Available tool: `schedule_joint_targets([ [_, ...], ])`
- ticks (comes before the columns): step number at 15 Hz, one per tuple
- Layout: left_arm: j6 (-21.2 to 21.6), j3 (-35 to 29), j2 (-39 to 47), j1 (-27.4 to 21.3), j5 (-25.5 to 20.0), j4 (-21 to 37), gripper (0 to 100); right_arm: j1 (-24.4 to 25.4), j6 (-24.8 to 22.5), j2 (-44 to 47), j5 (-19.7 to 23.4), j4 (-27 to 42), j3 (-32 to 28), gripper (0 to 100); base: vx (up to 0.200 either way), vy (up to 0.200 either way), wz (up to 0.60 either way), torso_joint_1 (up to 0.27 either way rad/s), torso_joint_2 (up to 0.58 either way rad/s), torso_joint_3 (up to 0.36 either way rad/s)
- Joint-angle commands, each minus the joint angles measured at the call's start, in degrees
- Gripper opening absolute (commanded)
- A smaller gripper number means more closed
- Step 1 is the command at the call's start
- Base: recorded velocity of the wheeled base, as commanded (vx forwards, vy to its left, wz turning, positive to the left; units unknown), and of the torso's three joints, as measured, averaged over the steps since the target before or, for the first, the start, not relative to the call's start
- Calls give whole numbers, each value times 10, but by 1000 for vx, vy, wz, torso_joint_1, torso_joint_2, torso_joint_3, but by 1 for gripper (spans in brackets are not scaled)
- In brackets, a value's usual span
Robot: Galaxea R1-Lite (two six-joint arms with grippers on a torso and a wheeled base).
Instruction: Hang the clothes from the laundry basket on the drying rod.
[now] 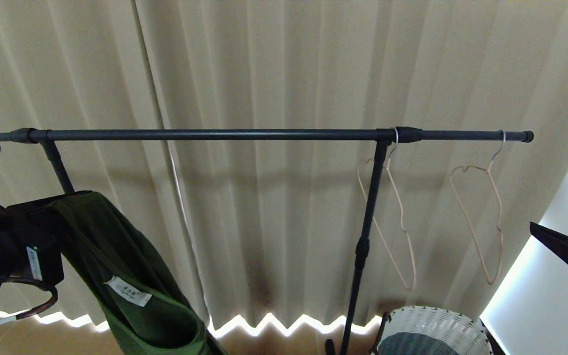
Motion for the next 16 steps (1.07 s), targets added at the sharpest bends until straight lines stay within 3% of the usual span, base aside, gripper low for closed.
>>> schedule_joint_targets([
  [1,-1,2,1,0,0,0,0,-9,14,43,1,-1,-14,100,0,0,0,0,0,0],
  [7,-1,10,-1,0,0,1,0,-10,115,199,-8,1,-69,100,0,0,0,0,0,0],
  [10,-1,21,-2,0,0,0,0,-9,165,292,-73,-1,-113,100,0,0,0,0,0,0],
  [16,0,22,-3,-1,0,0,0,-9,218,341,-93,-21,-136,100,0,0,0,0,0,0],
])
